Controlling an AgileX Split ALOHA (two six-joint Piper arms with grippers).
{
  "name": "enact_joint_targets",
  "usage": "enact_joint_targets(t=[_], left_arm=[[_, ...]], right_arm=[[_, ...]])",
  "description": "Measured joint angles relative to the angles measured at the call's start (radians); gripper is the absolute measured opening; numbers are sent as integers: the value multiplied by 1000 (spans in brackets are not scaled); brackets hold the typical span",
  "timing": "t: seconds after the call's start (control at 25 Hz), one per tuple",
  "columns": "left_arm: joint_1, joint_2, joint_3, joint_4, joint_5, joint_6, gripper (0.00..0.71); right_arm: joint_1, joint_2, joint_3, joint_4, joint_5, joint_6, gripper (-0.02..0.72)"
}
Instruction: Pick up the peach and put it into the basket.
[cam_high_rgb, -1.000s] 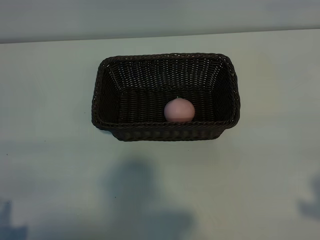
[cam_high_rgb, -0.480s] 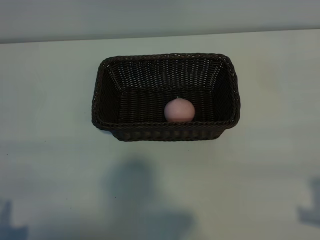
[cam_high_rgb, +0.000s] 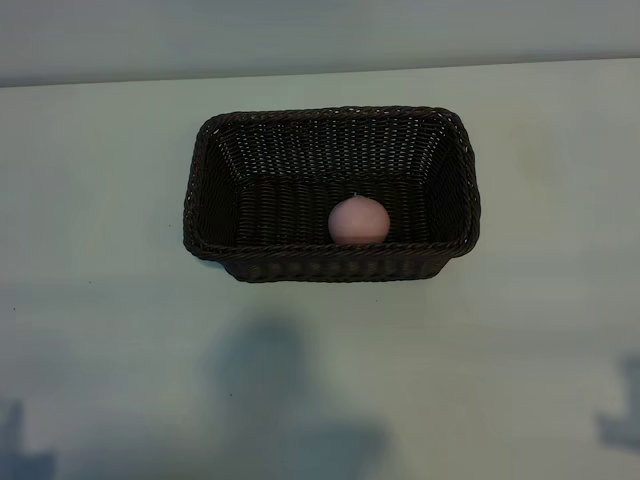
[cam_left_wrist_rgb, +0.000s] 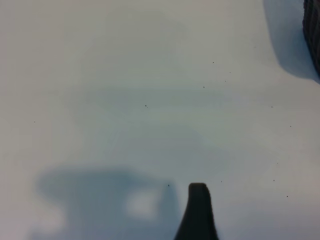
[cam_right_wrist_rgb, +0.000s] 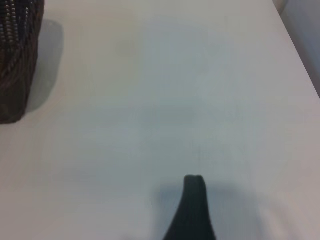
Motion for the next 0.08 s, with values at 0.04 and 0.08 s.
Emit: enact_joint_targets(t=[0.04, 0.08], left_arm=[[0, 0, 0, 0, 0, 0, 592], [0, 0, 0, 0, 0, 0, 592]], right_arm=[[0, 0, 0, 0, 0, 0, 595], [0, 0, 0, 0, 0, 0, 595]])
